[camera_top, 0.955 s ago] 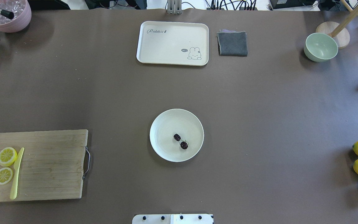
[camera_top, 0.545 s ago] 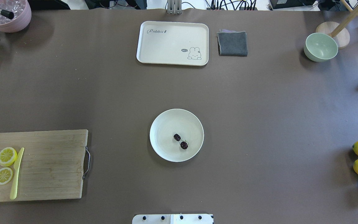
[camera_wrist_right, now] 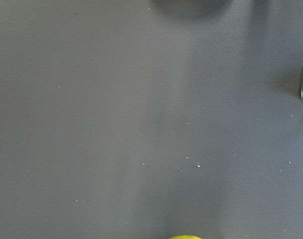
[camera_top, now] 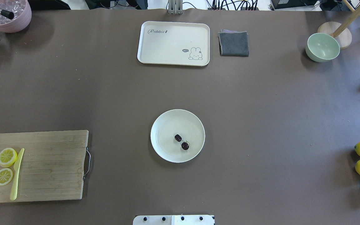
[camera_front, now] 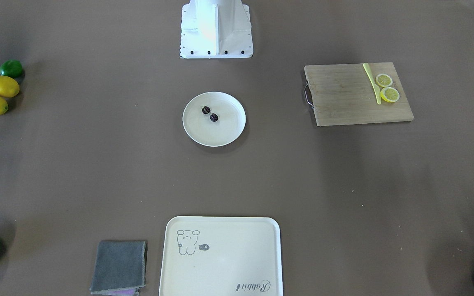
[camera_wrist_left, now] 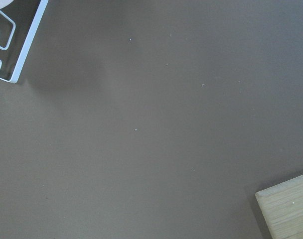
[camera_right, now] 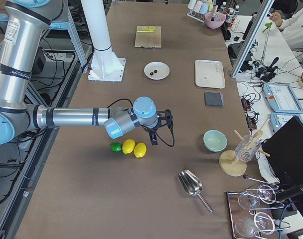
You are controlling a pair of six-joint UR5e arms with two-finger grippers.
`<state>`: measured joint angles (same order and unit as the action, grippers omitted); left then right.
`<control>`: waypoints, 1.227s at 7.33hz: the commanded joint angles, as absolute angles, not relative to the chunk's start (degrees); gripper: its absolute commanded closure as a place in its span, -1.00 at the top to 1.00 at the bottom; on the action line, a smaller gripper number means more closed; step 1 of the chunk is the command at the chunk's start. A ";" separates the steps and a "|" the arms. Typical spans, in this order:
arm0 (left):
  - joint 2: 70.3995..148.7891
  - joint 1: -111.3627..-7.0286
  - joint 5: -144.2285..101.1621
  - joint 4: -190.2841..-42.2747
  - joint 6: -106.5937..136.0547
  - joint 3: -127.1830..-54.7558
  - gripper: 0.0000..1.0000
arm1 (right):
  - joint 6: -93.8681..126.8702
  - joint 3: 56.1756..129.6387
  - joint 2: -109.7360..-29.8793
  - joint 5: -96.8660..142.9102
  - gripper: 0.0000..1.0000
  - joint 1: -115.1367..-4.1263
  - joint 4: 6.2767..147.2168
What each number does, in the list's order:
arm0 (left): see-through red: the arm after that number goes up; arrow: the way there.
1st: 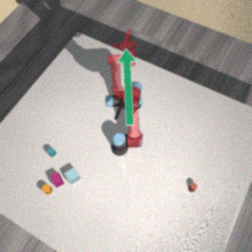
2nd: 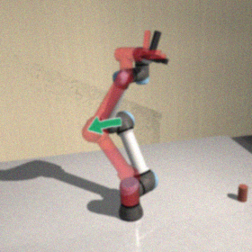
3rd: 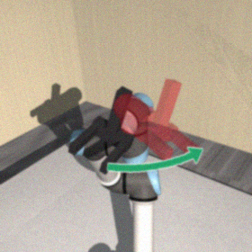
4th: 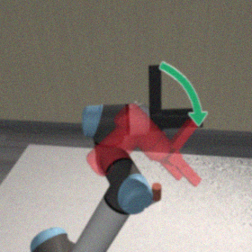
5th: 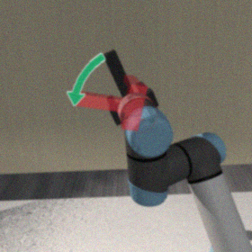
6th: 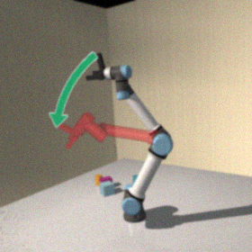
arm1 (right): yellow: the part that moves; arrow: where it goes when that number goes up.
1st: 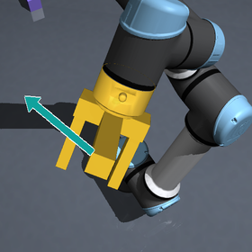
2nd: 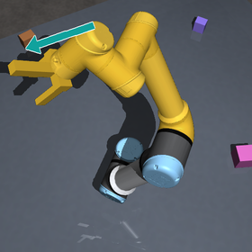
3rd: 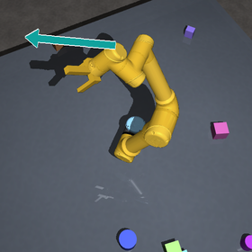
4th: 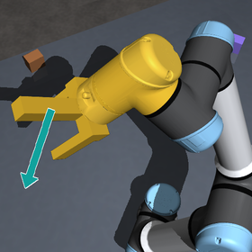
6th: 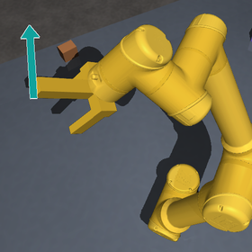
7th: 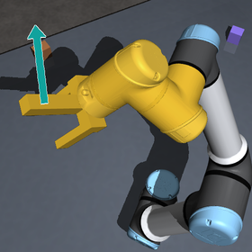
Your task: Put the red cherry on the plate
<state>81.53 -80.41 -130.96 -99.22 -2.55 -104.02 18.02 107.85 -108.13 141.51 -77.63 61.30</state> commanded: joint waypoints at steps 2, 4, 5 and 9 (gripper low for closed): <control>81.91 -80.33 -130.96 -99.40 -2.37 -104.32 0.96 | 18.02 107.67 -108.37 141.42 1.00 -77.87 61.35; 82.35 -80.33 -130.96 -99.40 -2.46 -103.89 0.96 | 18.02 107.23 -108.46 141.33 1.00 -78.31 61.35; 82.44 -80.25 -130.96 -99.49 -2.46 -103.97 0.96 | 18.02 107.14 -108.54 140.98 1.00 -78.31 61.35; 82.35 -80.24 -130.96 -99.49 -2.55 -104.41 0.96 | 18.02 106.17 -108.37 139.83 1.00 -78.48 61.35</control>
